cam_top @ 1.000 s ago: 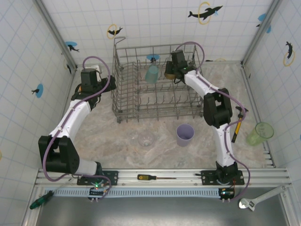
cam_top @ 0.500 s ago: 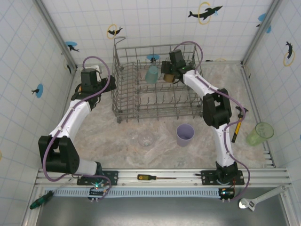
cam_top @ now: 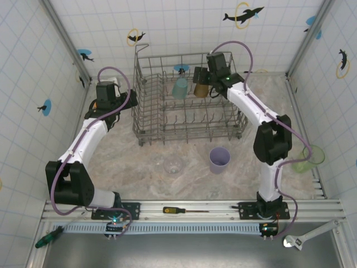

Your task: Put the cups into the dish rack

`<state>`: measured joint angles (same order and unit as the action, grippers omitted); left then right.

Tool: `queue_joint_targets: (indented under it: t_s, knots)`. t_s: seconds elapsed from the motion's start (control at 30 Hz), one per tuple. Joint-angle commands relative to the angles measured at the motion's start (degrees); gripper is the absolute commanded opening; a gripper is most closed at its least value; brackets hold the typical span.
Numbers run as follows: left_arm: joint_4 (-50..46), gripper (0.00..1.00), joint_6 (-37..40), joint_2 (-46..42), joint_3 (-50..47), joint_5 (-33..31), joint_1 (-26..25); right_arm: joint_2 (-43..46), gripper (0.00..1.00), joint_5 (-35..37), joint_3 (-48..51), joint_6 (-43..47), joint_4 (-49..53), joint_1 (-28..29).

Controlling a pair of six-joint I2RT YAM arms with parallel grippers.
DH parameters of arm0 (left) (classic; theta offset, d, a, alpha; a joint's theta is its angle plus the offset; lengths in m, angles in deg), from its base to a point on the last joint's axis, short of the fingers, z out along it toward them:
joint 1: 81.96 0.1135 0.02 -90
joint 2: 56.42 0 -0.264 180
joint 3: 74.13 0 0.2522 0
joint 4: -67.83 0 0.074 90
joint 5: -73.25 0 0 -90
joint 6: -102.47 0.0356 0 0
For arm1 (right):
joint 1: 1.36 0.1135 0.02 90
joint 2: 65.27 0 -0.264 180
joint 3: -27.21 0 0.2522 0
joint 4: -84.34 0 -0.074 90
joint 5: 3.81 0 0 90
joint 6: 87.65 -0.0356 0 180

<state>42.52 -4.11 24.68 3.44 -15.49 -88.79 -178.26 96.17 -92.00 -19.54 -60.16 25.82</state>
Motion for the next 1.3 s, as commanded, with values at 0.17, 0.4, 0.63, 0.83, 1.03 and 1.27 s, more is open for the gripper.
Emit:
queue_joint_targets:
  t_s: [0.17,0.4,0.63,0.83,1.03,1.27]
  knots:
    - [-4.97,0.97,-2.17,-2.80,-0.09,-4.22,1.29,7.66,1.00,-0.62,7.24,-0.53,1.16,2.65]
    - [-3.75,0.98,-3.79,-5.66,-0.38,-0.02,2.94,13.99,1.00,0.28,14.89,-1.96,0.03,4.52]
    - [-0.64,0.98,-7.93,-6.13,-1.12,11.59,8.09,16.72,1.00,0.64,19.25,-0.99,-2.68,4.64]
    - [0.59,0.97,-7.63,-5.76,-2.37,7.89,9.20,15.48,1.00,-0.40,19.18,0.41,-1.94,4.29]
    - [-1.10,0.98,-7.25,-3.07,-1.47,2.15,9.21,15.47,1.00,-3.08,21.86,0.58,-2.08,3.33]
    - [-2.79,0.98,-11.25,0.07,0.09,-0.48,9.20,17.18,1.00,-5.26,26.06,0.64,-3.02,1.83]
